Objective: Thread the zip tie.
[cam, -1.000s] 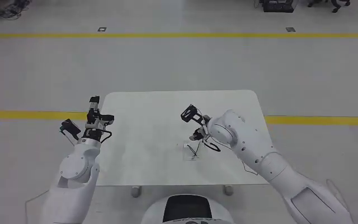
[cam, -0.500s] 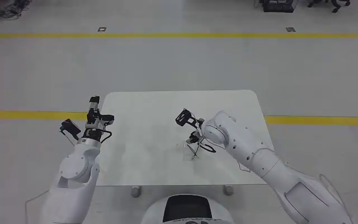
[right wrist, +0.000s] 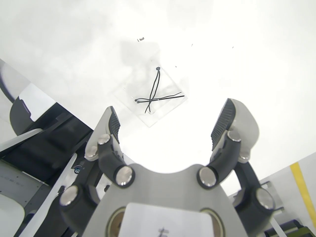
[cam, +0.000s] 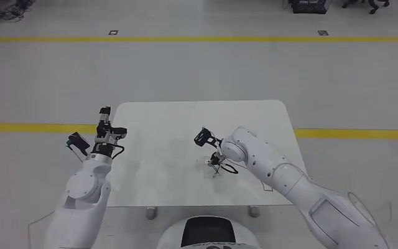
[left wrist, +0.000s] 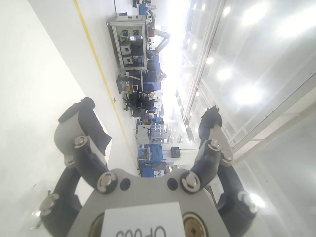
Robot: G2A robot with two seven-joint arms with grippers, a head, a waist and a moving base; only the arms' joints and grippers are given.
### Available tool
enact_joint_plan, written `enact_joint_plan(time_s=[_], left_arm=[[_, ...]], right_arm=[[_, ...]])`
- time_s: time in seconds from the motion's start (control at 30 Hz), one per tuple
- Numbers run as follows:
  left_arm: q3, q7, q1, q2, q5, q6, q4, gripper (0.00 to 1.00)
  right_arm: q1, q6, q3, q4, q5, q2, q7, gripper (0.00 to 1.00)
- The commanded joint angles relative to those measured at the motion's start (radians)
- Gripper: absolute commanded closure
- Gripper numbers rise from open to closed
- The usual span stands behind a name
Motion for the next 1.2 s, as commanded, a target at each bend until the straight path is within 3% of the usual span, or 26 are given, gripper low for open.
enact_joint_plan(time_s=[0.0,0.07,0.27,0.83,1.0,1.17], left_arm=[[0.000,0.000,0.000,0.000,0.000,0.000,0.000,0.00],[0.000,0.000,0.000,0.000,0.000,0.000,0.000,0.00],[0.000,0.000,0.000,0.000,0.000,0.000,0.000,0.00],[0.000,0.000,0.000,0.000,0.000,0.000,0.000,0.00],[0.000,0.000,0.000,0.000,0.000,0.000,0.000,0.00],[0.000,0.000,0.000,0.000,0.000,0.000,0.000,0.00]], right_arm=[[0.000,0.000,0.000,0.000,0.000,0.000,0.000,0.00],[-0.004,-0.007,-0.001,0.000,0.007,-0.001,-0.009,0.00],[0.001,-0.068,-0.022,0.100,0.075,-0.027,-0.057,0.00],[-0.007,-0.076,-0.024,0.127,0.093,-0.032,-0.062,0.00],[-0.018,-0.001,-0.019,0.111,0.078,-0.035,-0.054,0.00],[-0.019,0.013,-0.018,0.094,0.078,-0.037,-0.044,0.00]])
